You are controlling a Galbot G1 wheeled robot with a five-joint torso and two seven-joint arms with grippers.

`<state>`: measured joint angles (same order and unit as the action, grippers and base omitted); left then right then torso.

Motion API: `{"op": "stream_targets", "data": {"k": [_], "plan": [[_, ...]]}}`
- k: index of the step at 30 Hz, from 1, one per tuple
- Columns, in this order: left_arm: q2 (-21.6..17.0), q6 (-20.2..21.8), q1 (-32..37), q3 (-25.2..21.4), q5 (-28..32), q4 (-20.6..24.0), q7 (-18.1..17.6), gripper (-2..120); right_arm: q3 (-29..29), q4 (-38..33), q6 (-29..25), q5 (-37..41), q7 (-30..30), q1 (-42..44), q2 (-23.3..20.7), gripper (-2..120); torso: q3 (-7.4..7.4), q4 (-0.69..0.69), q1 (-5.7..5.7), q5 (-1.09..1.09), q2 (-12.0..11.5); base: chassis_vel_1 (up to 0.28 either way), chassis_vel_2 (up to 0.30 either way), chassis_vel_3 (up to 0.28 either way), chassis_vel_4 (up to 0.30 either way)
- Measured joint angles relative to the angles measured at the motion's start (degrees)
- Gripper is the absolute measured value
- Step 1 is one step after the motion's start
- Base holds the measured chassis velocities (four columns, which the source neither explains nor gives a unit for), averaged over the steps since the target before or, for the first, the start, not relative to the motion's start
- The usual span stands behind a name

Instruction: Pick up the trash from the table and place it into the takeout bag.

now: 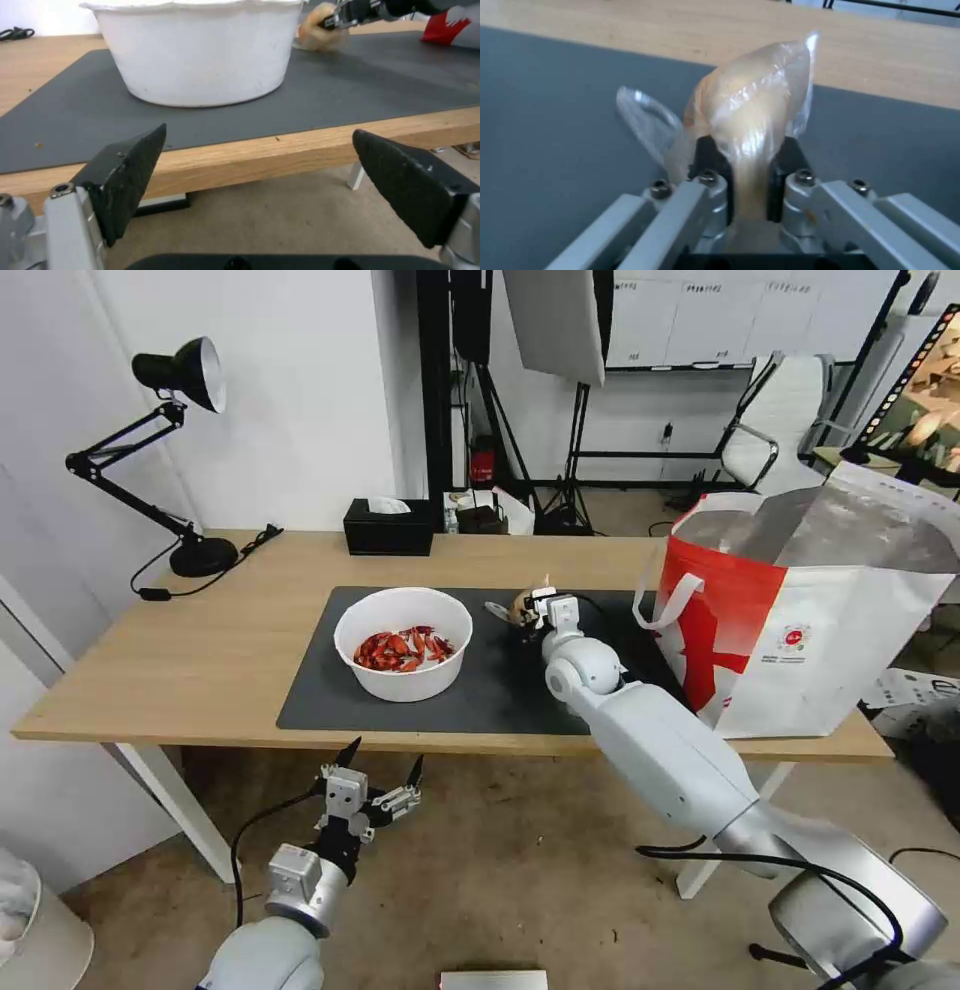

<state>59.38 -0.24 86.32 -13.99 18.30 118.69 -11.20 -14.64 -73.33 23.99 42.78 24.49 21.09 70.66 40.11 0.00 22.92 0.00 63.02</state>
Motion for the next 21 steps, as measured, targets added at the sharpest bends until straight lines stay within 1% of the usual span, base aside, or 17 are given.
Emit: {"op": "stream_targets", "data": {"k": [2,4,5,6,9,10,13,14,15,18,19,21], "plan": [[-0.02,0.0,-0.04,-0.02,0.07,0.0,-0.01,100,0.03,-1.07,-0.02,0.41,0.53,0.17,-0.41,7,0.0,0.0,0.0,0.0,0.0,0.0,0.0,0.0,0.0],[-0.03,0.0,-0.13,-0.07,0.23,0.04,-0.05,100,0.11,-5.75,-0.15,1.94,2.54,0.55,-2.26,4,0.0,0.0,0.0,0.01,0.0,0.0,0.0,0.0,0.0],[-0.03,0.0,-0.13,-0.07,0.23,0.04,-0.05,100,0.11,-5.75,-0.15,1.94,2.54,0.55,-2.26,4,0.0,0.0,0.0,0.01,0.0,0.0,0.0,0.0,0.0],[0.09,0.0,-0.15,-0.07,0.24,0.06,-0.05,100,0.3,-7.68,-0.23,2.37,3.32,0.69,-3.04,4,0.0,0.0,0.0,0.0,0.0,0.0,0.0,0.0,0.0],[0.63,0.0,0.14,-0.04,0.19,0.2,-0.08,100,1.98,-15.07,-0.79,2.53,5.66,1.96,-6.11,4,0.0,0.0,0.0,0.0,0.0,0.0,0.0,0.0,0.0],[0.63,0.0,0.14,-0.04,0.19,0.2,-0.08,100,1.98,-15.07,-0.79,2.53,5.66,1.96,-6.11,4,0.0,0.0,0.0,0.0,0.0,0.0,0.0,0.0,0.0],[0.81,0.0,0.54,-0.09,0.1,0.37,-0.09,100,4.09,-22.82,-2.03,0.8,8.5,3.48,-9.68,4,0.0,0.0,0.0,0.0,0.0,0.0,0.0,0.0,0.0],[0.86,0.0,0.56,-0.17,0.1,0.48,-0.09,100,5.2,-25.96,-2.25,0.37,10.41,4.05,-11.14,4,0.0,0.0,0.0,0.0,0.0,0.0,0.0,0.0,0.0],[0.86,0.0,0.56,-0.17,0.1,0.48,-0.09,100,5.2,-25.96,-2.25,0.37,10.41,4.05,-11.14,4,0.0,0.0,0.0,0.0,0.0,0.0,0.0,0.0,0.0],[0.96,0.0,0.59,-0.27,0.13,0.54,-0.11,100,8.9,-32.89,-2.31,-1.42,14.29,5.75,-15.5,4,-0.01,-0.01,0.0,0.0,0.01,0.0,0.0,0.0,0.0],[0.96,0.0,0.59,-0.27,0.13,0.54,-0.11,100,8.9,-32.89,-2.31,-1.42,14.29,5.75,-15.5,4,-0.01,-0.01,0.0,0.0,0.01,0.0,0.0,0.0,0.0],[1.01,0.0,0.66,-0.13,0.12,0.57,-0.11,100,11.34,-35.76,-2.36,-2.38,15.82,6.81,-18.11,4,-0.01,-0.01,-0.01,0.02,0.0,0.0,0.0,0.0,0.0]]}}
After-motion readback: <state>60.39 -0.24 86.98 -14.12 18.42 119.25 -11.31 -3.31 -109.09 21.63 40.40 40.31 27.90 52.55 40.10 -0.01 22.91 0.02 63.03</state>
